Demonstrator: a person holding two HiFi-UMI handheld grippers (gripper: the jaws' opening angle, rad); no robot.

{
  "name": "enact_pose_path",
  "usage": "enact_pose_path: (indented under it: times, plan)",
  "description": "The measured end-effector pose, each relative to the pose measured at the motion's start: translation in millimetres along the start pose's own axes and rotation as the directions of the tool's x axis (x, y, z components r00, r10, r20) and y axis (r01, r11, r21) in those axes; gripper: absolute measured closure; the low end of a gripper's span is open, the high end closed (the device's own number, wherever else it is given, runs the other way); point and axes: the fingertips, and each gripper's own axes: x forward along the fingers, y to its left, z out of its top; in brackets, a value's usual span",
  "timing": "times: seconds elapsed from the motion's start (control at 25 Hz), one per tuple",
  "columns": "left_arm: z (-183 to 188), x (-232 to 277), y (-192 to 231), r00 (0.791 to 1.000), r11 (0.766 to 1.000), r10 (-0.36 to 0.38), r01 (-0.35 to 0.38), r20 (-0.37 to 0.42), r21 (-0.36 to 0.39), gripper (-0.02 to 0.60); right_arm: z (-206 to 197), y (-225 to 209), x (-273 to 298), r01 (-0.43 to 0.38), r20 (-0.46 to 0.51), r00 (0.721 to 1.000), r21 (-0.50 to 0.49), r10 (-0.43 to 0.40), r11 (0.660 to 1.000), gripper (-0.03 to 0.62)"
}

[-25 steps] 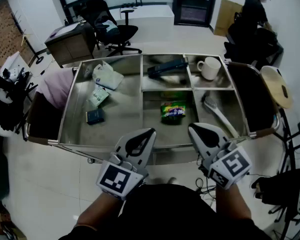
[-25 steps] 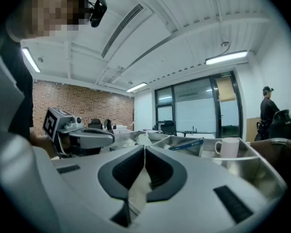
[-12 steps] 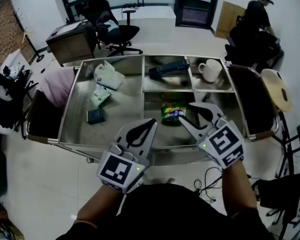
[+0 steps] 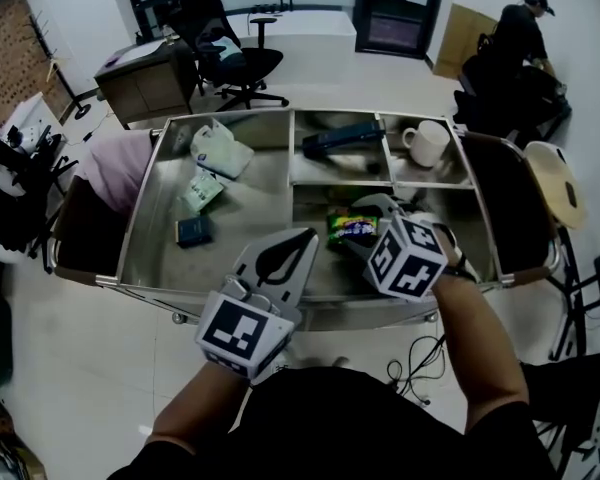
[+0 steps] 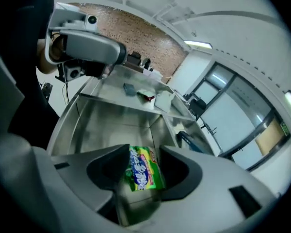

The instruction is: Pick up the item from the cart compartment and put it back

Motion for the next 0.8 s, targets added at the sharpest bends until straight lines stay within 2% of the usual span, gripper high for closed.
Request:
enact_pose_path:
  times: [0.24,0.48,0.8]
  plan:
    - [-2.4,2.0,5.6,1.0,1.0,0.006,-0.006,-0.009,0.0,0.581,-9.5,13.4,28.2,-0.094,-0.108,0.991,-0.086,0.085,0.992,0.365]
    - [-0.9,-0.3,9.2,1.0,1.0,0.007,-0.007,-0.003,-0.003,0.581,-20.6,12.3,50.6,-0.111,-0.198,0.977,-0.14,0.082,0.984,0.359]
    - [-3.7,-0.2,14.2,1.0,1.0,0.01,-0.01,-0.003,-0.01,0.581,-17.0,10.6,65.0,-0.13,-0.232,0.968,-0.15,0.093,0.98,0.341]
